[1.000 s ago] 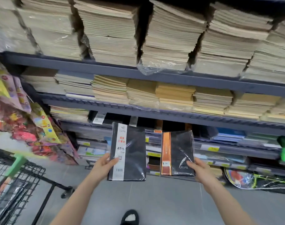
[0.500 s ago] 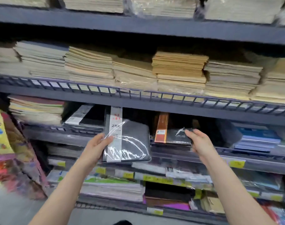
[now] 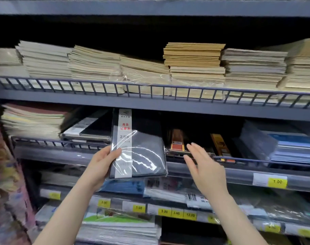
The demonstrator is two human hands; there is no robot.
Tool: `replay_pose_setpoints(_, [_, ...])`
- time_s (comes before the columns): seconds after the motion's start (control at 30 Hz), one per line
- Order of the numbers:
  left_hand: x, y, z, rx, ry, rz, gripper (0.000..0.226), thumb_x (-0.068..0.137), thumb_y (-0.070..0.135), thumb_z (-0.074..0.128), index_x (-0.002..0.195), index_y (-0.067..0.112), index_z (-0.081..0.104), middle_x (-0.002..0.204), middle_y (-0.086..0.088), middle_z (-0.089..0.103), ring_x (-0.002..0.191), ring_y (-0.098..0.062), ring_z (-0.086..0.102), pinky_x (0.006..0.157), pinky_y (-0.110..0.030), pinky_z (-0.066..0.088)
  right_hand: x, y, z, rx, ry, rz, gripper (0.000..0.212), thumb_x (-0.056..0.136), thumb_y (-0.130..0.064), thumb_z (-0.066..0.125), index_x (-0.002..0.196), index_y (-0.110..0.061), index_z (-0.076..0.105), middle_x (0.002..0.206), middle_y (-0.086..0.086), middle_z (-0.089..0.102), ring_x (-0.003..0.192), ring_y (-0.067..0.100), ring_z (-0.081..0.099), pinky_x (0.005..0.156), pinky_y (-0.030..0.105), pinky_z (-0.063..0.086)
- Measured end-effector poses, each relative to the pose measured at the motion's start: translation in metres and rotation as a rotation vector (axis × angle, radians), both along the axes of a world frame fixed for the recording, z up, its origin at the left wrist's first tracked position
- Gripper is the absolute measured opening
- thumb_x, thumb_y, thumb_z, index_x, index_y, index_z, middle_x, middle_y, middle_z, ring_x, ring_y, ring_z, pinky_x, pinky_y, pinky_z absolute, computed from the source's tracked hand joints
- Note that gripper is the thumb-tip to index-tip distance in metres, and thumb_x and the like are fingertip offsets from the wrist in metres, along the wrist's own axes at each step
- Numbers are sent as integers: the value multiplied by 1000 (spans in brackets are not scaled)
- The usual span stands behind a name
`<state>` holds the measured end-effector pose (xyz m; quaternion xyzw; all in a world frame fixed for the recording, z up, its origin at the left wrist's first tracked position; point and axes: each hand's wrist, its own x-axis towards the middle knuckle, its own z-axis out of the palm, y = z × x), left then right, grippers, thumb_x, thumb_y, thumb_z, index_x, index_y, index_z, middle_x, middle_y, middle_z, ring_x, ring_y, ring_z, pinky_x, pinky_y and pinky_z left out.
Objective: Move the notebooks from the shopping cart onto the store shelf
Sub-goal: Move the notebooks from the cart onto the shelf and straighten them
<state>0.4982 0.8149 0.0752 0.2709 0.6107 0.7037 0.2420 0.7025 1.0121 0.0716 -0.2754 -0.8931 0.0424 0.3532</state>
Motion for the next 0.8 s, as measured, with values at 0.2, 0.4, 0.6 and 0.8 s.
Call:
replay_pose_setpoints(0.2, [3, 6, 2, -28, 10, 5, 22, 91, 21, 55, 105, 7, 63, 97, -11, 73, 85, -22, 69, 74, -32, 52, -12, 6, -4, -59, -109, -56, 44, 93, -47, 34, 132, -29, 46, 144, -14, 41, 93, 13, 67, 68, 29, 52])
replay_pose_setpoints(0.4, [10, 10, 3, -51, -21, -15, 19, 92, 21, 53, 103, 10, 64, 89, -5, 75, 76, -15, 70, 65, -26, 52, -4, -2, 4, -251, -94, 27, 44, 92, -48, 38, 133, -33, 43, 145, -19, 37, 110, 4, 57, 84, 27, 47])
replay_pose_setpoints(0.6, [21, 17, 4, -65, -29, -27, 20, 92, 23, 53, 104, 12, 64, 92, -2, 75, 88, -18, 70, 74, -30, 51, 10, -51, 6, -519, 244, 199, 36, 88, -44, 47, 120, -28, 47, 98, -16, 60, 66, 0, 53, 65, 21, 41])
replay_pose_setpoints(0.8, [27, 32, 5, -102, 17, -72, 25, 91, 33, 53, 106, 19, 66, 99, 9, 74, 96, -6, 66, 86, -27, 46, 3, -52, 3, -927, 269, 271, 59, 86, -31, 58, 134, -39, 25, 93, 2, 63, 69, 10, 56, 65, 20, 42])
